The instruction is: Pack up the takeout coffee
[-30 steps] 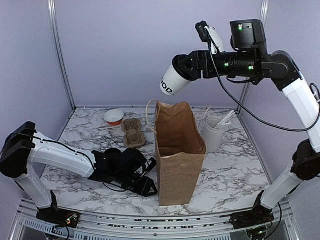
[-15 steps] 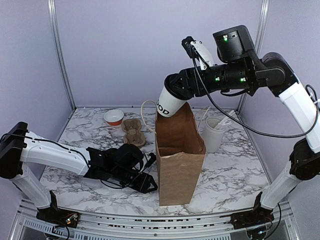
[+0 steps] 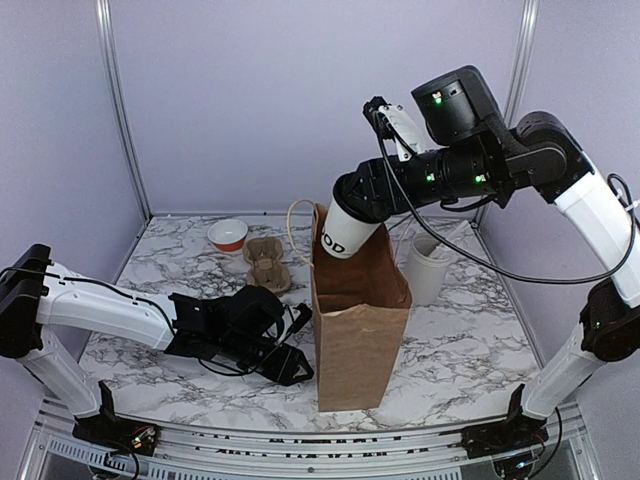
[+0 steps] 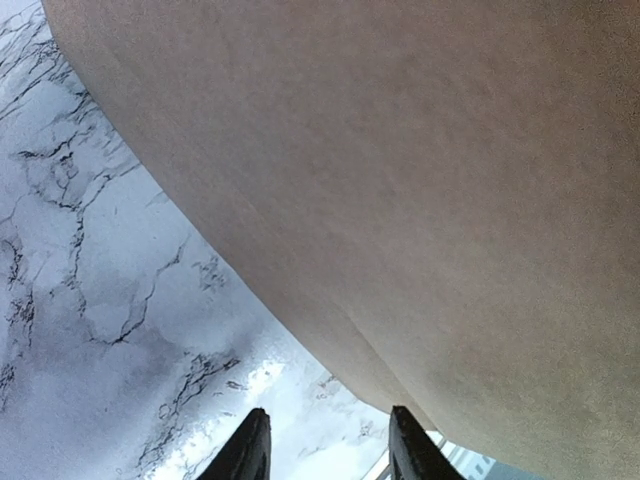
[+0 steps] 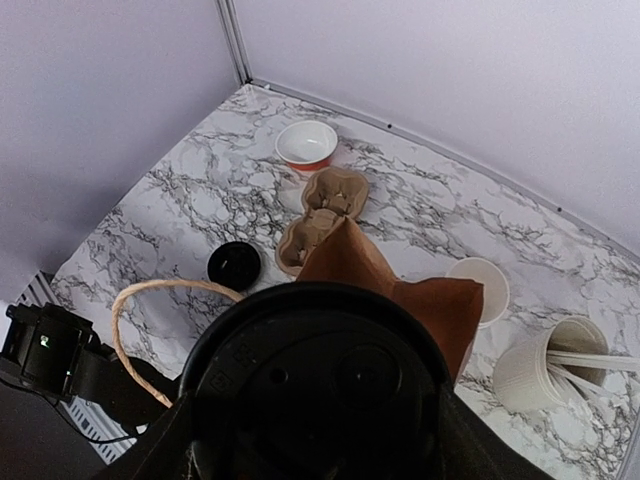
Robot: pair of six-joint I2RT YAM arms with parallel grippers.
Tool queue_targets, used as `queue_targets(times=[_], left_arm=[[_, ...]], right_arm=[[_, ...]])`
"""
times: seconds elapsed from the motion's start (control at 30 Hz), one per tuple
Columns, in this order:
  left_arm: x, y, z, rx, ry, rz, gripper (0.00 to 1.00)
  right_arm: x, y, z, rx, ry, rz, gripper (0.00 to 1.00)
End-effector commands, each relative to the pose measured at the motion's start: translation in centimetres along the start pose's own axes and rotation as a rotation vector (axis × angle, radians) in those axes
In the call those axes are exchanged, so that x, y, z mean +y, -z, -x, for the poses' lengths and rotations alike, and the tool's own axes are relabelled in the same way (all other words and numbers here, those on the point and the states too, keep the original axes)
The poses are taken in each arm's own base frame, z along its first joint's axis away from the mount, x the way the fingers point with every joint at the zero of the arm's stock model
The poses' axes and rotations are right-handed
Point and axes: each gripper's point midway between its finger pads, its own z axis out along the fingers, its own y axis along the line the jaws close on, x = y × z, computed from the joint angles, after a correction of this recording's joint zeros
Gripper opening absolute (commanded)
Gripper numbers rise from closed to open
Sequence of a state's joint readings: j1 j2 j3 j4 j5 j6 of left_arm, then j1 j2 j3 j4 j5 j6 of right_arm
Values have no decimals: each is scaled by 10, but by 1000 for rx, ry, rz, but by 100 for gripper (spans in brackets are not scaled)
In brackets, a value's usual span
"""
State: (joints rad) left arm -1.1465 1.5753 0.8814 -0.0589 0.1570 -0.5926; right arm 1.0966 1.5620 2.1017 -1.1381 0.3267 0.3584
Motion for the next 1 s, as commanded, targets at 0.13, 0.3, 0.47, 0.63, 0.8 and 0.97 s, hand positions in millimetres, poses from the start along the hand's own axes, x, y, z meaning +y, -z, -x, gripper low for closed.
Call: queue_targets(times=[0.13, 0.3, 0.47, 0.63, 0.8, 0.97], left_arm=[[1, 11, -3, 14, -23, 4, 42], [-3, 14, -2, 21, -33, -6, 41], [-6, 16, -3, 31, -40, -20, 41], [-8, 17, -1, 30, -49, -23, 41], [-8, 20, 1, 18, -52, -17, 42], [-3, 27, 5, -11, -44, 9, 42]], right_arm=[[3, 5, -19, 48, -17, 3, 54], [13, -5, -35, 103, -3, 16, 54], [13, -14, -54, 159, -2, 3, 54], [13, -28, -77, 212, 6, -4, 54], [8, -36, -86, 223, 4, -24, 54], [1, -46, -98, 256, -17, -7, 53]])
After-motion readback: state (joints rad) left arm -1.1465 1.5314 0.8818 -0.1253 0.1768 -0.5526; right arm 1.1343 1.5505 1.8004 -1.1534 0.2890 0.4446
